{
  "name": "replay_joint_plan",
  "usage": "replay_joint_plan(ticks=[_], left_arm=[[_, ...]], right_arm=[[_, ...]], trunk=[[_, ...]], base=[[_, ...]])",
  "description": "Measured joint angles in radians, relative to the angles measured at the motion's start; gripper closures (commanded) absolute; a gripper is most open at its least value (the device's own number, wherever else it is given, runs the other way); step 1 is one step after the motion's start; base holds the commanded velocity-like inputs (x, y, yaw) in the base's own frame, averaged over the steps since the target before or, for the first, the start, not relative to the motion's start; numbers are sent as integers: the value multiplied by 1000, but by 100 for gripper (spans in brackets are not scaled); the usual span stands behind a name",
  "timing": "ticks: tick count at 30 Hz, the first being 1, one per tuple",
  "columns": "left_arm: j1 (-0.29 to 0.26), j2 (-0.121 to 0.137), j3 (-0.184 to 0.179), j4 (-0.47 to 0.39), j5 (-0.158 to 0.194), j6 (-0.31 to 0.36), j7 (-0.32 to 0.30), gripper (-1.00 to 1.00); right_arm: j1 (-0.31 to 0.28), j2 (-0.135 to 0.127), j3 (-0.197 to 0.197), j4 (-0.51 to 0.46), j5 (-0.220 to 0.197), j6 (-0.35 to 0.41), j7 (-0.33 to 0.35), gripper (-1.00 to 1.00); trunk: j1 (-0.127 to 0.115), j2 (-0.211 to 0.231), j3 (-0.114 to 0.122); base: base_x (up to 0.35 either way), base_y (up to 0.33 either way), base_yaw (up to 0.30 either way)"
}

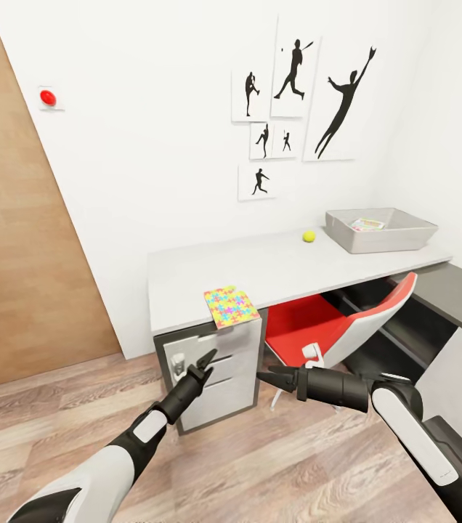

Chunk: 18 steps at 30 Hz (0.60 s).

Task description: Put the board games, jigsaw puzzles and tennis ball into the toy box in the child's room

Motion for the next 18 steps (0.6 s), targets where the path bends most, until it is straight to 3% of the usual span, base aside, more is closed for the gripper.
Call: replay_joint_plan(ticks=[12,18], left_arm=[[0,-11,0,0,-10,-3,2,-100],[0,-14,-1,0,-27,-7,-4,-100]], right_arm=[[0,0,1,0,0,0,-1,-100],[0,0,0,0,0,0,0,-100]], trunk=[[0,0,0],[0,0,0]], base=[[-4,-1,0],[117,-117,0]])
